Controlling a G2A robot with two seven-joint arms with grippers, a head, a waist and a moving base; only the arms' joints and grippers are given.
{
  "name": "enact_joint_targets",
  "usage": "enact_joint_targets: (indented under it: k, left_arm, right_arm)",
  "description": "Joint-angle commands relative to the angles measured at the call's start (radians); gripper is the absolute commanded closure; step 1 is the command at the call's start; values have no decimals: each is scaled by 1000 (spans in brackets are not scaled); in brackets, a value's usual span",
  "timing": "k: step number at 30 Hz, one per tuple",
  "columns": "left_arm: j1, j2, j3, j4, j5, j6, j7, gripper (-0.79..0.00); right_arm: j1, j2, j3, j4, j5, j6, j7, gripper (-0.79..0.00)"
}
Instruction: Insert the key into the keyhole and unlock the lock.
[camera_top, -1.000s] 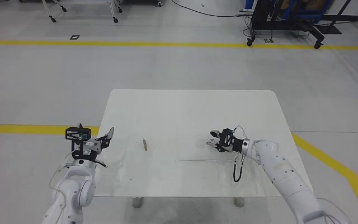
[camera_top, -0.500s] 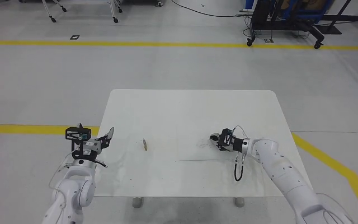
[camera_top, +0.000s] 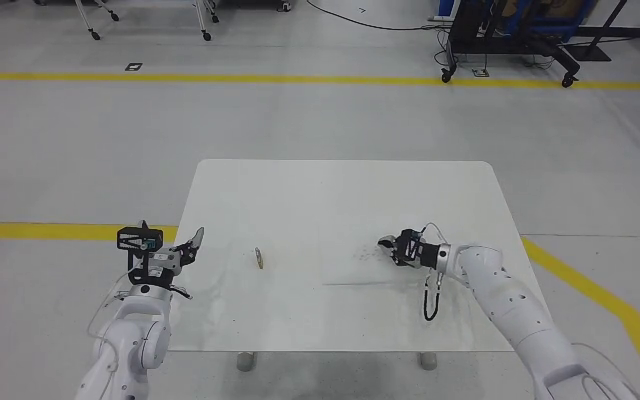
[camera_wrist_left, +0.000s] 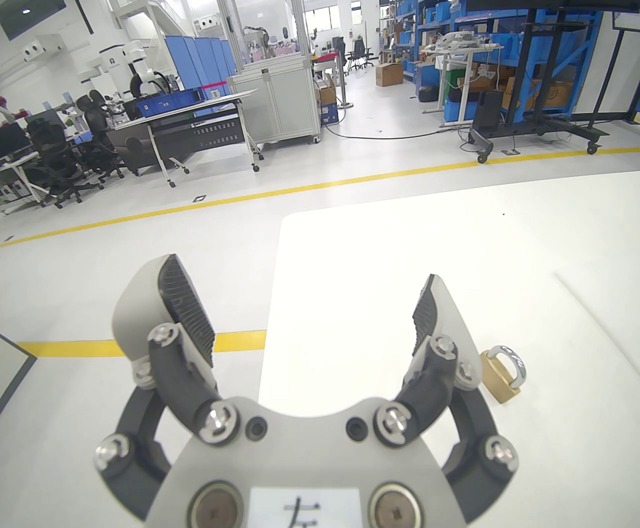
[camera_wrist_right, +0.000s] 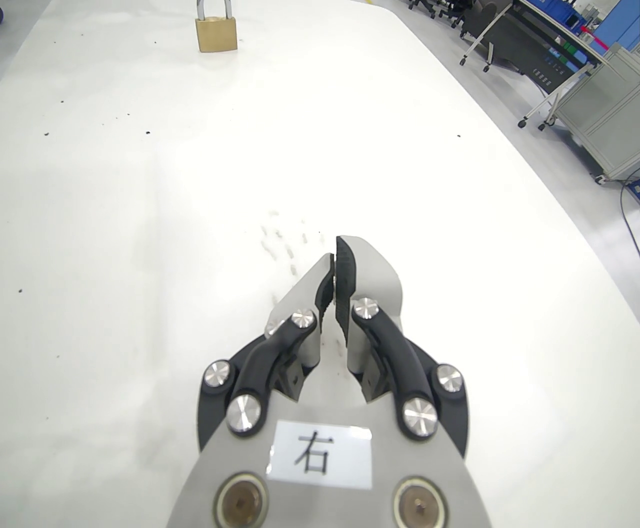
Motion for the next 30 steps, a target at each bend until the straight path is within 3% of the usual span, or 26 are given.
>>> enact_joint_targets:
  k: [1,21,25,30]
  left_arm:
    - [0,0,0,0,0,0,0,-785]
    - [-4,1,-4,-18,38,-9,-27,-785]
    - [-114,1,93,-40,92,-142,-118,-785]
    - [-333,-16,291,83,70,-336,-272,-785]
  right_arm:
    - [-2,3,0,-6,0,5,-19,0]
    - [-2,8,-1,-12,-5,15,-35,0]
    - [-2,8,-1,-12,-5,15,-35,0]
    - [-2,8,-1,-12,-5,15,-35,0]
